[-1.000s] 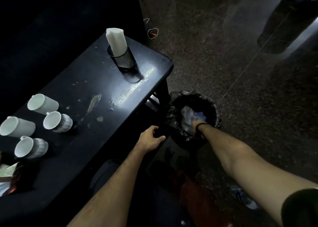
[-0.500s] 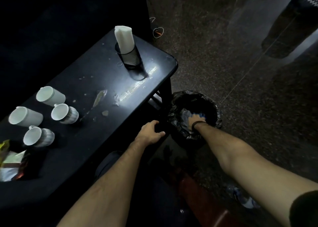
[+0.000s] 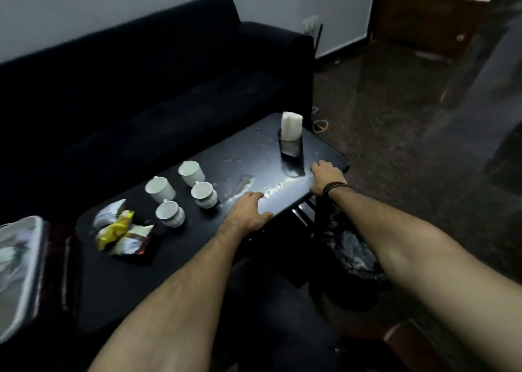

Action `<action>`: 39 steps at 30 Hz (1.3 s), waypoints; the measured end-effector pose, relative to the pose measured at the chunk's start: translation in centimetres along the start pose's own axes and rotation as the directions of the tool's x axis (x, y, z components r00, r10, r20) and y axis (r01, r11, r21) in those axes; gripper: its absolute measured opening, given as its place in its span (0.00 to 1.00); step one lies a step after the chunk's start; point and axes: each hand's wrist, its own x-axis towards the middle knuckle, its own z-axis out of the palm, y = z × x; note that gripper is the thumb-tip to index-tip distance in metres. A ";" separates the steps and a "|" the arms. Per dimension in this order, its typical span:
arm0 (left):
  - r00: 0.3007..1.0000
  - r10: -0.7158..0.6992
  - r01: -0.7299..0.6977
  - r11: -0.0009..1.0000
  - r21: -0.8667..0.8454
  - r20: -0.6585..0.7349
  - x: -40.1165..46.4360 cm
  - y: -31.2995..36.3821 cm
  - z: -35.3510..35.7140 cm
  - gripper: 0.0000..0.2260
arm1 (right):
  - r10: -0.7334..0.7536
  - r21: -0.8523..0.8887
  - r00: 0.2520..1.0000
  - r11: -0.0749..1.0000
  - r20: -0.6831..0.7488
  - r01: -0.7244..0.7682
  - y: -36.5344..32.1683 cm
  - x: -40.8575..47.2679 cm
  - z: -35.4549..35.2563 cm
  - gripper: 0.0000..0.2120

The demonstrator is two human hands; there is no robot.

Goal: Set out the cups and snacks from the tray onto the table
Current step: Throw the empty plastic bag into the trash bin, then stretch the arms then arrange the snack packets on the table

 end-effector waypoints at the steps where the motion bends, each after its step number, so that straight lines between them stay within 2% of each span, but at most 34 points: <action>1: 0.999 -0.012 0.012 1.000 0.017 -0.030 -0.7 -0.8 -1.6 0.30 | -0.029 -0.005 0.999 1.000 -0.022 0.029 -1.5 0.0 -1.2 0.21; 7: 0.961 -0.145 0.165 0.984 0.064 -0.237 -5.4 -6.3 -11.0 0.32 | -0.278 -0.075 0.960 0.958 -0.031 0.275 -12.2 -0.1 -8.2 0.33; 11: 0.908 -0.205 0.258 0.961 0.104 -0.364 -8.5 -9.3 -17.0 0.35 | -0.397 -0.095 0.914 0.916 -0.081 0.389 -19.5 -0.7 -12.6 0.35; 14: 0.867 -0.263 0.332 0.938 0.096 -0.423 -10.5 -11.0 -21.1 0.37 | -0.447 -0.109 0.892 0.892 -0.068 0.439 -24.2 -1.3 -15.8 0.37; 21: 0.813 -0.356 0.419 0.907 0.037 -0.461 -13.4 -13.5 -27.4 0.40 | -0.517 -0.133 0.851 0.853 -0.087 0.505 -31.2 -1.5 -21.4 0.40; 28: 0.793 -0.373 0.444 0.895 0.040 -0.481 -12.5 -15.9 -31.3 0.40 | -0.534 -0.144 0.842 0.842 -0.081 0.520 -35.9 1.1 -23.9 0.41; 39: 0.778 -0.465 0.542 0.837 0.077 -0.422 -2.7 -23.4 -36.2 0.40 | -0.522 -0.144 0.849 0.849 -0.086 0.508 -43.9 14.6 -23.3 0.41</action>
